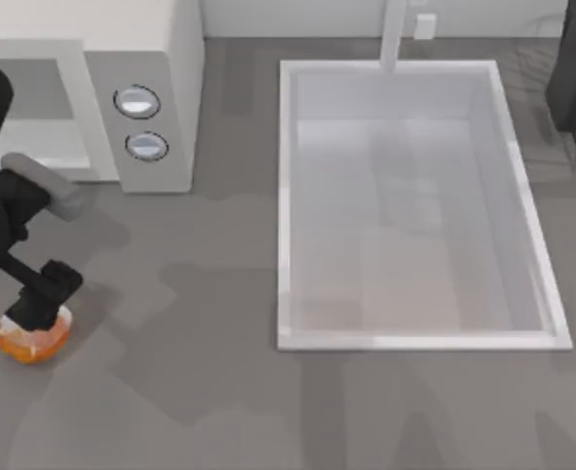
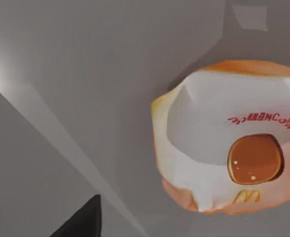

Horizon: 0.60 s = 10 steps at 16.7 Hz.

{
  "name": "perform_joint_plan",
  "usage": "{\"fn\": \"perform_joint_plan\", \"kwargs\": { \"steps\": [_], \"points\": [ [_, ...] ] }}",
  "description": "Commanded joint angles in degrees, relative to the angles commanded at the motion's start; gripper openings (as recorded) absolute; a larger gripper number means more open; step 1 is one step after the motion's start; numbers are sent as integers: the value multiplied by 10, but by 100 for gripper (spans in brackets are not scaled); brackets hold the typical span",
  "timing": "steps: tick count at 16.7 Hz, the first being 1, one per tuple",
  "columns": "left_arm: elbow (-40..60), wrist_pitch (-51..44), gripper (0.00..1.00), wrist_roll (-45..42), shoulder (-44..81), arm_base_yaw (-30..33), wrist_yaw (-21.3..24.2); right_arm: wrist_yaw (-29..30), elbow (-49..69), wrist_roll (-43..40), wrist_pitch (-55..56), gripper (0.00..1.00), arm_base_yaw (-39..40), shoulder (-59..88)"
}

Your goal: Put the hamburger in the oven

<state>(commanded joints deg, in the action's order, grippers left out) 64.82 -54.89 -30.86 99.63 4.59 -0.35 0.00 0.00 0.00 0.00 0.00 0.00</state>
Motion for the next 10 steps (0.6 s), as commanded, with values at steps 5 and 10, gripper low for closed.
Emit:
{"fn": "perform_joint_plan", "kwargs": {
  "steps": [5, 10],
  "points": [
    [-46, 91, 100, -2, 44, 1, 0, 0, 0, 0, 0, 100, 0, 0],
    [-89, 179, 100, -4, 91, 0, 0, 0, 0, 0, 0, 100, 0, 0]
  ]
}}
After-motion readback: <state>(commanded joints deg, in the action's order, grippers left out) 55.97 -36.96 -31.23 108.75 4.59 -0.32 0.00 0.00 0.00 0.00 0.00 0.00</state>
